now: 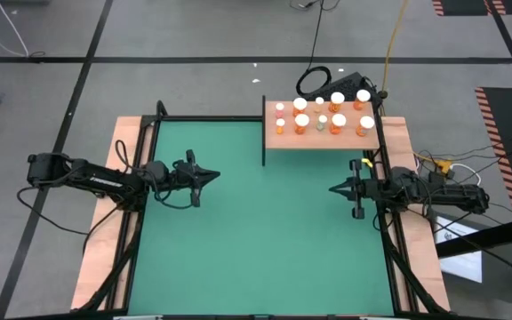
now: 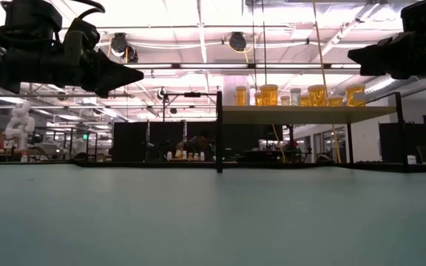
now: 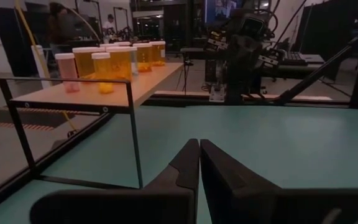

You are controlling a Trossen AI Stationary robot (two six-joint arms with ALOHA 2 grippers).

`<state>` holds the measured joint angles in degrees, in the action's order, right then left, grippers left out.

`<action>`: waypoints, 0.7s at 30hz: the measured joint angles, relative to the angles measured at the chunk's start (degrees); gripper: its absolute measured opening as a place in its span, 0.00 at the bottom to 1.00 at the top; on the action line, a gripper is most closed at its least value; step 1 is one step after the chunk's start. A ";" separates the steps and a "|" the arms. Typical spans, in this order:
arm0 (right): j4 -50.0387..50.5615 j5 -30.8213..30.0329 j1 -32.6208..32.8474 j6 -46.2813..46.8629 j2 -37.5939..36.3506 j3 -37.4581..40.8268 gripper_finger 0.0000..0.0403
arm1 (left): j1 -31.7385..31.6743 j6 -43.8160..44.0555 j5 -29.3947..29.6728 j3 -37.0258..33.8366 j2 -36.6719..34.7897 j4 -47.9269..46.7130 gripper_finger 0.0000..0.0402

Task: Pick and place medicine bottles onto shelf by color
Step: Return to Home Position

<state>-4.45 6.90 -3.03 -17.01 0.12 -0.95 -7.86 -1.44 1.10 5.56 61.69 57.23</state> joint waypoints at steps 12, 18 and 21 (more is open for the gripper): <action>0.02 -2.57 0.00 6.59 0.00 0.00 0.00 | 0.00 -0.20 0.10 0.00 0.01 -0.57 0.05; 2.18 -7.13 0.52 10.51 0.11 0.11 0.00 | 0.01 -0.73 0.24 0.00 0.01 -0.72 0.05; 2.71 -6.86 1.36 11.41 0.11 0.11 0.00 | 0.02 -0.87 0.45 0.00 0.01 -0.71 0.05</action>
<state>-1.73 0.04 -1.67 -5.60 0.23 -0.84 -7.84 -2.31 1.54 5.56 61.70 56.52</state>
